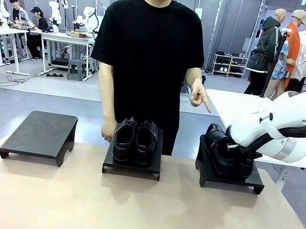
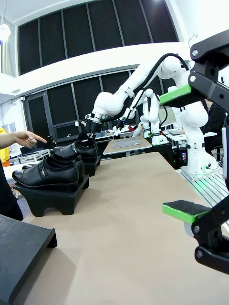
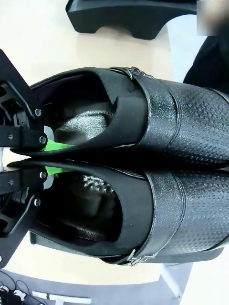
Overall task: Place the shoes on the stand as instructed by the person.
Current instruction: Pick up another pair of Shoes and place it on the Shoes Stand indicated by the person.
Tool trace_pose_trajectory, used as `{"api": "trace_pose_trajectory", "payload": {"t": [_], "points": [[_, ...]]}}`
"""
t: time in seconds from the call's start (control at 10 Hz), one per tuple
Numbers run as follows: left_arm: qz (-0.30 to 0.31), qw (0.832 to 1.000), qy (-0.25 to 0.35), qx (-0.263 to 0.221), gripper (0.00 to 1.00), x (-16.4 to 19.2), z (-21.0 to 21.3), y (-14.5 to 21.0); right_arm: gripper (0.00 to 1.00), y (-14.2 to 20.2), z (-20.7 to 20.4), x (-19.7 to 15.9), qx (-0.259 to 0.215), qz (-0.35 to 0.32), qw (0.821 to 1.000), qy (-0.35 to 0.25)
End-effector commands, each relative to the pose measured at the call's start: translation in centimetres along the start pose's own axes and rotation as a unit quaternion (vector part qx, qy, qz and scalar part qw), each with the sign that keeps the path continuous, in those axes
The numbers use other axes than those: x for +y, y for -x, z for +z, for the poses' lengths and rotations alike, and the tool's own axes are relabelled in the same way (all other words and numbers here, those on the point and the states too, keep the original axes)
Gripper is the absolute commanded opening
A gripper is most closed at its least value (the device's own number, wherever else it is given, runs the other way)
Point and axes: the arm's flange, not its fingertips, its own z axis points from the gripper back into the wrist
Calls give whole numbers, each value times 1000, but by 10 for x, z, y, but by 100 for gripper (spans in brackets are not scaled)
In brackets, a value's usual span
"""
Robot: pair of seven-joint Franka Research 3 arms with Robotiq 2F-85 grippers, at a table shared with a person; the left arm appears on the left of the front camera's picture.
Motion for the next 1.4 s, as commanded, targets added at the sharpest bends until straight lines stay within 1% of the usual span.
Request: {"api": "trace_pose_trajectory", "payload": {"t": [0.0, 0.1, 0.2, 0.3, 0.4, 0.6, 0.7, 0.8, 1.0, 1.1, 1.3], "points": [[3, 1000, 11, -4, 100, -2, 0, -2, 19, -11, 5, 6, -22, -14, 1000, 12], [3, 1000, 11, -4, 100, -2, 0, -2, 39, -11, 5, 7, -24, -14, 1000, 12], [3, 1000, 11, -4, 100, -2, 0, -2, 63, -12, 7, 6, -24, -14, 1000, 12], [3, 1000, 11, -4, 100, -2, 0, -2, 83, -11, 8, 6, -24, -13, 1000, 13], [3, 1000, 11, -4, 100, -2, 0, -2, 100, -12, 10, 7, -25, -13, 1000, 13], [3, 1000, 11, -4, 100, -2, 0, -2, 100, -14, 15, 4, -25, -20, 999, 12], [3, 1000, 11, -4, 100, -2, 0, -2, 97, -14, 17, 5, -28, -21, 999, 12], [3, 1000, 11, -4, 100, -2, 0, -2, 100, -15, 19, 4, -30, -21, 999, 12], [3, 1000, 11, -4, 100, -2, 0, -2, 100, -16, 21, 3, -35, -23, 999, 16], [3, 1000, 11, -4, 100, -2, 0, -2, 100, -14, 16, 0, -25, -7, 1000, 3], [3, 1000, 11, -4, 100, -2, 0, -2, 100, -14, 16, 0, -25, -7, 1000, 3]]}}
